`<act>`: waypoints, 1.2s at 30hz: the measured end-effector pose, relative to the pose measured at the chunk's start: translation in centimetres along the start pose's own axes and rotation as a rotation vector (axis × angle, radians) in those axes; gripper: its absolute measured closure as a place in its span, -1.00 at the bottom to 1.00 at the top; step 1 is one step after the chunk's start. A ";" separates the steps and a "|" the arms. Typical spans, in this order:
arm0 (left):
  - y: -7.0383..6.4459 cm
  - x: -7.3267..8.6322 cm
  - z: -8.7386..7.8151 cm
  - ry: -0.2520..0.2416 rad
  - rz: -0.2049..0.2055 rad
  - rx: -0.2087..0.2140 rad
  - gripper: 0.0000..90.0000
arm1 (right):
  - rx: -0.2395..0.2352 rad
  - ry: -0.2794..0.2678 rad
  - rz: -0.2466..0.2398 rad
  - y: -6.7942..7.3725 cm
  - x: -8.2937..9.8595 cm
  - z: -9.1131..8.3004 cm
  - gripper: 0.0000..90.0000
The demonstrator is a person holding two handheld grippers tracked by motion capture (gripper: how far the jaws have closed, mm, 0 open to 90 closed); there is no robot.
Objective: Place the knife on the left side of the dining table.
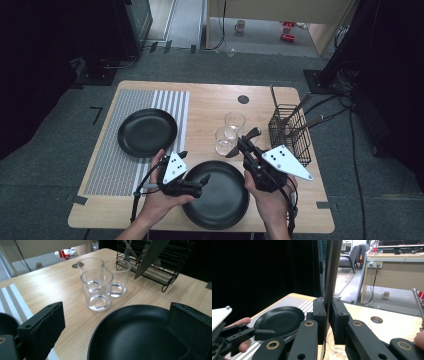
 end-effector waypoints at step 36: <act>-1.7 -0.4 0.0 -0.144 0.068 -0.020 0.25 | -0.108 0.030 0.036 4.8 1.0 2.1 0.86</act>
Point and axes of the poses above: each handheld gripper's, and its own axes: z roughly forward along the jaws, x roughly out of its underside, y roughly to its left, the point moved 3 cm from there along z, roughly forward along the jaws, and after that the axes turned 4 degrees about -z, right-handed, at the moved point
